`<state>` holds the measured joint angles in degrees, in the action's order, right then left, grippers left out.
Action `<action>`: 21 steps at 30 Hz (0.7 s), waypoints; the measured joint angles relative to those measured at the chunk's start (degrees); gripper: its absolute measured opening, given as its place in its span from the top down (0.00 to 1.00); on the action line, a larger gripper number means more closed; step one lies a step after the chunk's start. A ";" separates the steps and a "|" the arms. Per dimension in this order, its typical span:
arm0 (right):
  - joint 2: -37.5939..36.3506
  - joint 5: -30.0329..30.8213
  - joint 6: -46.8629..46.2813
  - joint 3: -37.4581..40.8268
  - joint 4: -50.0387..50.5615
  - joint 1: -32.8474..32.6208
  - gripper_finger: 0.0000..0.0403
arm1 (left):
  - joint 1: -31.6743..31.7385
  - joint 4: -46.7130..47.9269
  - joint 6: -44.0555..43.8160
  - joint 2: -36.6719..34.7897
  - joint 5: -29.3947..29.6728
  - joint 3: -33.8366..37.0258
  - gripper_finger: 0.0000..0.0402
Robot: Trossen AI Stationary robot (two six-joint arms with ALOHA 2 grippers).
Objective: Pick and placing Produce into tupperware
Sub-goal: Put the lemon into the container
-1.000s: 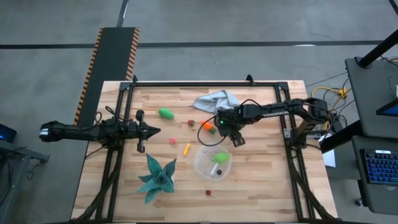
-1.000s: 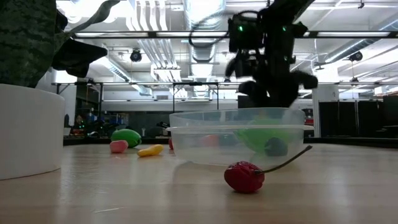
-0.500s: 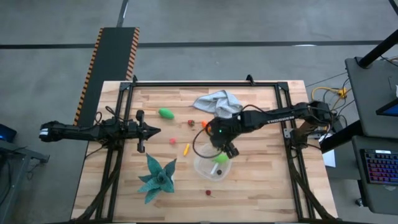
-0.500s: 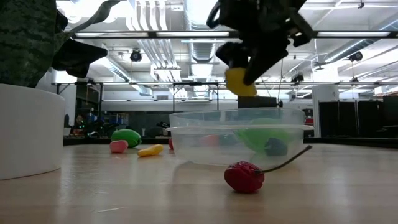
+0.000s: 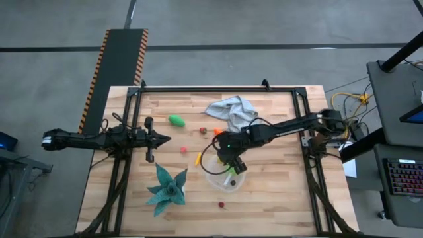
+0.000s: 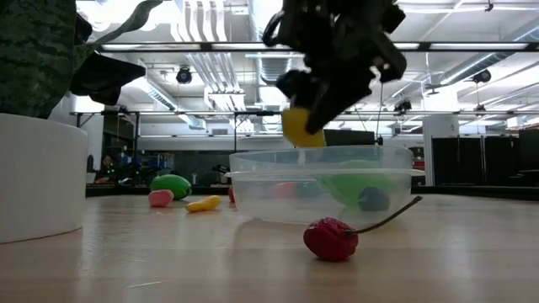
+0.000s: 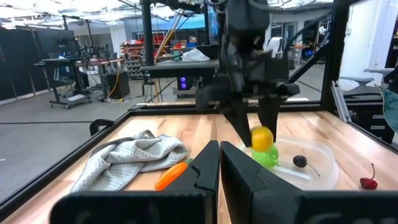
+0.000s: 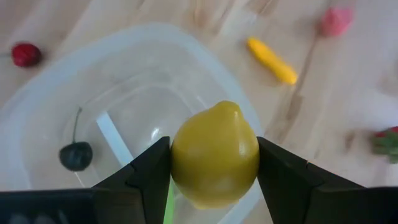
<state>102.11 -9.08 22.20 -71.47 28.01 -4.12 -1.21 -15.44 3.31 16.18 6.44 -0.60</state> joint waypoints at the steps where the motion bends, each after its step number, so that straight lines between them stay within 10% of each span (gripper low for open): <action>1: 0.87 -0.04 -0.04 -0.20 0.01 0.00 0.52 | 0.00 0.11 0.00 0.00 -0.02 0.01 1.00; 21: 4.56 -0.33 -1.19 -0.92 0.02 -0.50 0.45 | 0.02 0.53 0.02 0.09 -0.02 0.02 1.00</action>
<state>106.67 -9.42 21.02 -72.38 28.03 -4.62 -1.19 -14.92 3.33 16.27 6.42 -0.58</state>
